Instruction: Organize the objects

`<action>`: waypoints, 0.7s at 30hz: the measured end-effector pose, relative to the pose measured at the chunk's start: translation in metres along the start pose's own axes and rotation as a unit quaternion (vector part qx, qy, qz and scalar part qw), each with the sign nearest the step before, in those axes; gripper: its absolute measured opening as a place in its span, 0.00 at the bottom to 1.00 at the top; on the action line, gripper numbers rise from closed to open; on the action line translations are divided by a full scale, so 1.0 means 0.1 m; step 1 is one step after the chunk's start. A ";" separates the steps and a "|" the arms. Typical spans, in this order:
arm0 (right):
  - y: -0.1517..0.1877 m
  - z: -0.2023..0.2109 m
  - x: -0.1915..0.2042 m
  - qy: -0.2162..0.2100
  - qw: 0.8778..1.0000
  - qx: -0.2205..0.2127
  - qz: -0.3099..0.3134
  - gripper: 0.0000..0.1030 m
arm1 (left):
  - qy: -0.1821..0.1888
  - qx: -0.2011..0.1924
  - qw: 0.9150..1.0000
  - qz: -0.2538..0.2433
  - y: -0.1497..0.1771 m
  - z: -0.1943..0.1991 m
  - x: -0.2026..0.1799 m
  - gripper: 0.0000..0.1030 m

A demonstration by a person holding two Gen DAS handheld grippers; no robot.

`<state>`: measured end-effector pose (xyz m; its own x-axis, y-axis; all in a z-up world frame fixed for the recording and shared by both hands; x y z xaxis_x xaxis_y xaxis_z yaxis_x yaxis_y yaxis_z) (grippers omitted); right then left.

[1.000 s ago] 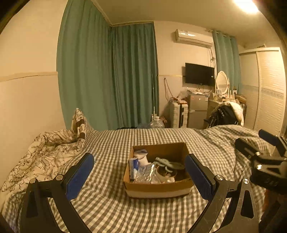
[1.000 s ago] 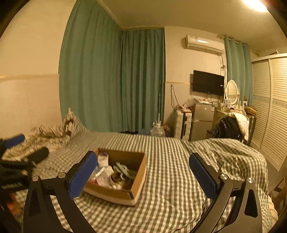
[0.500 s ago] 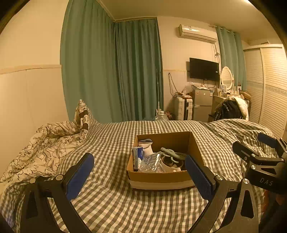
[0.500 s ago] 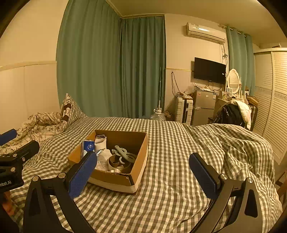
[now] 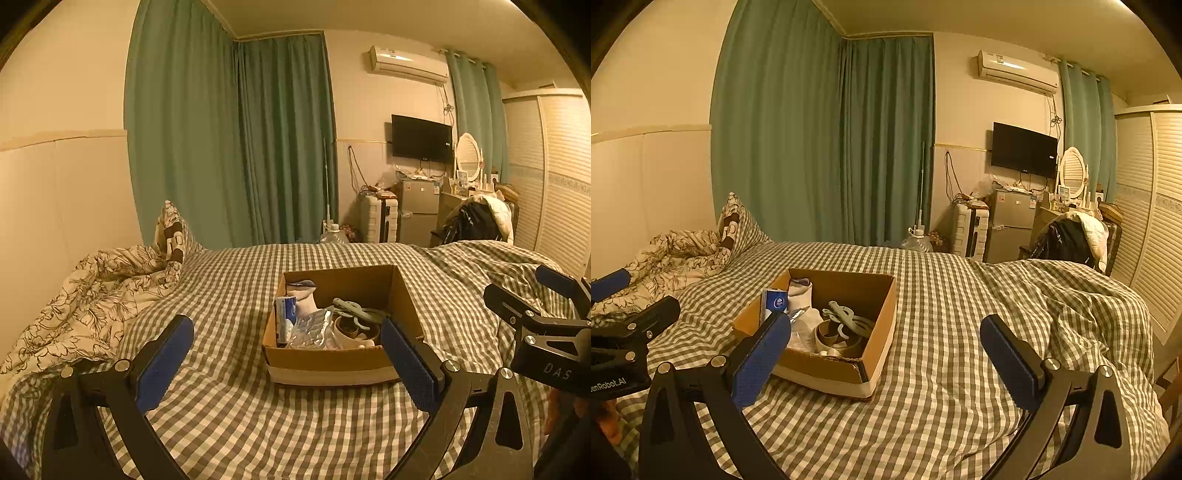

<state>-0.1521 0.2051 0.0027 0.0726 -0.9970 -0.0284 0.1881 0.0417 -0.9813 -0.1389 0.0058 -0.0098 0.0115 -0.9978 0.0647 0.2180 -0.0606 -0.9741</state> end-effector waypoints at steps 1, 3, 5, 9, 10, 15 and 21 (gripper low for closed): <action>0.00 0.00 0.00 0.000 1.000 0.000 0.000 1.00 | 0.000 0.000 1.000 0.000 0.00 0.00 0.00 1.00; 0.00 0.00 0.00 0.000 1.000 0.000 0.000 1.00 | 0.000 0.001 1.000 0.002 0.01 -0.01 0.01 1.00; 0.00 0.00 0.00 0.000 1.000 0.000 0.000 1.00 | 0.000 0.002 1.000 0.002 0.02 -0.01 0.01 1.00; 0.01 0.00 0.01 -0.001 1.000 0.001 0.002 1.00 | -0.001 0.002 1.000 0.002 0.02 -0.01 0.02 1.00; 0.01 0.00 0.01 -0.001 1.000 0.001 0.002 1.00 | 0.000 0.002 1.000 0.003 0.02 -0.01 0.02 1.00; 0.02 0.00 0.02 -0.003 1.000 0.002 0.004 1.00 | 0.001 0.006 1.000 0.003 0.05 -0.01 0.02 1.00; 0.04 -0.02 0.02 -0.001 1.000 0.009 0.006 1.00 | -0.002 0.003 1.000 0.002 0.06 0.00 0.02 1.00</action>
<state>-0.1532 0.2033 -0.0017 0.0760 -0.9963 -0.0392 0.2049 0.0540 -0.9773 -0.1378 0.0038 -0.0152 0.0168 -0.9979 0.0621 0.2237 -0.0568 -0.9730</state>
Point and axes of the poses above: each gripper's, at about its wrist camera, not at the fingertips, and z roughly against the way its jaws point, x to its left, y to its underside, the point moved 7 cm from there along -z, roughly the way its jaws point, and after that the axes turned 10 degrees about -x, right-handed, at the moved point
